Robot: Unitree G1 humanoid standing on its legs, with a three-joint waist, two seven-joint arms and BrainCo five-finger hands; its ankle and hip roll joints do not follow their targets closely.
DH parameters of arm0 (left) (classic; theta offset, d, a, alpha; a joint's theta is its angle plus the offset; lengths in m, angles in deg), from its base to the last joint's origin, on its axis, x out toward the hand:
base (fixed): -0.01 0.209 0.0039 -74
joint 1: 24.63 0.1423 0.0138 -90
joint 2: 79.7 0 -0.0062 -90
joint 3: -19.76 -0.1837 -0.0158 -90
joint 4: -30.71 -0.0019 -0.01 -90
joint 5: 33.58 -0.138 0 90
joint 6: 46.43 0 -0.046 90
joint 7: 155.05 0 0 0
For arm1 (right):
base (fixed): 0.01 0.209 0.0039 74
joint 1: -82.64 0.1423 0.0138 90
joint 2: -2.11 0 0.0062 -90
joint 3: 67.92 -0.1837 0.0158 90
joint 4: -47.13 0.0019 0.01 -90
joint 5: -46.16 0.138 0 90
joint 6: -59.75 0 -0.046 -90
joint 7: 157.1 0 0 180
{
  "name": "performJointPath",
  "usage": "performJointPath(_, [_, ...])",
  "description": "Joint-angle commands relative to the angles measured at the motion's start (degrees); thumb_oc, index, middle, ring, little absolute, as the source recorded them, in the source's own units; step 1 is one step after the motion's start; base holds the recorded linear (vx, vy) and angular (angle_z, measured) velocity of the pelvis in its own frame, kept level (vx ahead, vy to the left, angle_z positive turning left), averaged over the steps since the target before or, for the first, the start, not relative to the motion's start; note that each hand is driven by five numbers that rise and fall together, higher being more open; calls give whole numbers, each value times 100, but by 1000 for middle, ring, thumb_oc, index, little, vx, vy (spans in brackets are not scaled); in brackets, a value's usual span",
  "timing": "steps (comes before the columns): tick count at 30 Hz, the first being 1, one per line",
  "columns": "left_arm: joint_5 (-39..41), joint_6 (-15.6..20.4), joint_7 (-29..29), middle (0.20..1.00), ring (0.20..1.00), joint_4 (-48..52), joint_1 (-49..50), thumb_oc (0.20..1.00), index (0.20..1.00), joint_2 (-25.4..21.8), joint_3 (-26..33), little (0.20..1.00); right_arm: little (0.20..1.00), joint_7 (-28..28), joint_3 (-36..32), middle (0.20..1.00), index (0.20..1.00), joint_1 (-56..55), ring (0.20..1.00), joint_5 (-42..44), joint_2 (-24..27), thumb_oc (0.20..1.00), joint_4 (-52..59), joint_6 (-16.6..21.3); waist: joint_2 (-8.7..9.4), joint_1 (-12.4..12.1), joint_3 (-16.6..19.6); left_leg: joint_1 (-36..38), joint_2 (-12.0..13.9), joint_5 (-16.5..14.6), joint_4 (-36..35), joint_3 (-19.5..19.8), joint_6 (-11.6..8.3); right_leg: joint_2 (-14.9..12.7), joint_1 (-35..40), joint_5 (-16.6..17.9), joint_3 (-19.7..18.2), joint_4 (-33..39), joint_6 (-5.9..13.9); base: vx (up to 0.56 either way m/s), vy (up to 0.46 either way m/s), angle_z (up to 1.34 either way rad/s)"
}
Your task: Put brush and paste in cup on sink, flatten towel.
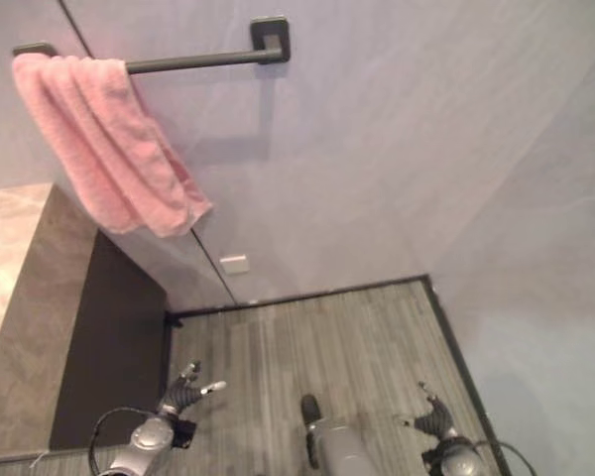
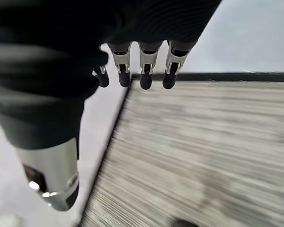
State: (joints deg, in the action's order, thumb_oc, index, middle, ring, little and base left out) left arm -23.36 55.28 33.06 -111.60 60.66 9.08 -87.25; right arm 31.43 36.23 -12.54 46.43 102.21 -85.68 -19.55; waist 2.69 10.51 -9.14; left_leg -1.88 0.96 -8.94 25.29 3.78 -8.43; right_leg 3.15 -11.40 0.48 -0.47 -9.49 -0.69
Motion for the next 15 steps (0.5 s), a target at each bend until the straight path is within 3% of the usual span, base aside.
performJointPath(1, [-117,135,67,1000,1000,4,-350,1000,1000,-199,-112,1000,1000,50,-8,1000,1000,-98,1000,95,355,1000,314,176,162,141,-89,-510,-286,973,738,-716,299,-54,289,-95,-632,-126,317,85,-94,19])
performJointPath(2, [-118,135,68,1000,1000,4,-350,1000,1000,-199,-111,1000,1000,50,-7,1000,1000,-97,1000,96,356,1000,314,175,160,135,-93,-510,-280,965,747,-724,300,-48,289,-98,-638,-130,317,201,-123,20])
performJointPath(3, [-82,141,69,1000,1000,-53,-395,1000,1000,-165,-125,1000,1000,68,74,1000,1000,-126,1000,-49,361,1000,232,138,170,134,-58,-723,90,869,267,-1146,413,-162,436,-209,-590,-65,329,116,-24,2])
performJointPath(4, [-81,141,69,1000,1000,-53,-393,1000,1000,-164,-126,1000,1000,70,75,1000,1000,-127,1000,-50,360,1000,229,140,169,125,-61,-714,93,857,271,-1155,416,-160,443,-216,-598,-67,331,355,81,5])
performJointPath(5, [-95,162,115,1000,1000,-171,-442,1000,1000,-158,-147,1000,1000,149,73,1000,1000,-184,1000,-173,344,1000,154,125,48,128,52,-747,414,780,-1233,-1263,489,-279,606,-378,-565,76,465,247,110,8])
performJointPath(6, [-96,163,116,1000,1000,-173,-441,1000,1000,-156,-148,1000,1000,150,74,1000,1000,-186,1000,-174,345,1000,153,126,57,128,49,-713,400,797,-1277,-1268,492,-291,620,-386,-566,77,467,325,179,8])
performJointPath(8, [-140,171,157,1000,1000,-154,-401,1000,1000,-178,-194,1000,1000,193,99,1000,1000,-213,1000,-291,351,1000,116,128,-138,80,49,-828,597,1451,-2187,-1051,347,-267,693,-534,-652,-32,521,222,176,-10])
performJointPath(10, [-141,183,149,1000,1000,-132,-408,1000,1000,-167,-220,1000,1000,165,133,1000,1000,-162,1000,-341,367,1000,135,120,-147,85,22,-797,527,1339,-1978,-967,358,-319,686,-527,-711,-89,526,162,151,-30])
performJointPath(11, [-146,199,126,1000,1000,-63,-413,1000,1000,-201,-257,1000,1000,143,250,1000,1000,-54,1000,-502,366,1000,124,63,-126,84,13,-800,360,1146,-1666,-868,381,-400,763,-592,-858,-149,570,179,201,-51])
performJointPath(13, [-175,199,107,1000,1000,-16,-401,1000,1000,-232,-253,1000,1000,118,273,1000,1000,-17,1000,-543,385,1000,193,54,-138,64,28,-769,312,1072,-1685,-884,413,-407,746,-570,-963,-190,582,174,210,-69])
performJointPath(15, [-205,209,124,1000,1000,130,-329,1000,1000,-266,-211,1000,1000,113,225,1000,1000,3,1000,-582,282,1000,285,53,-118,18,65,-668,204,799,-1630,-1061,613,-548,725,-570,-1119,-442,717,152,231,-70])
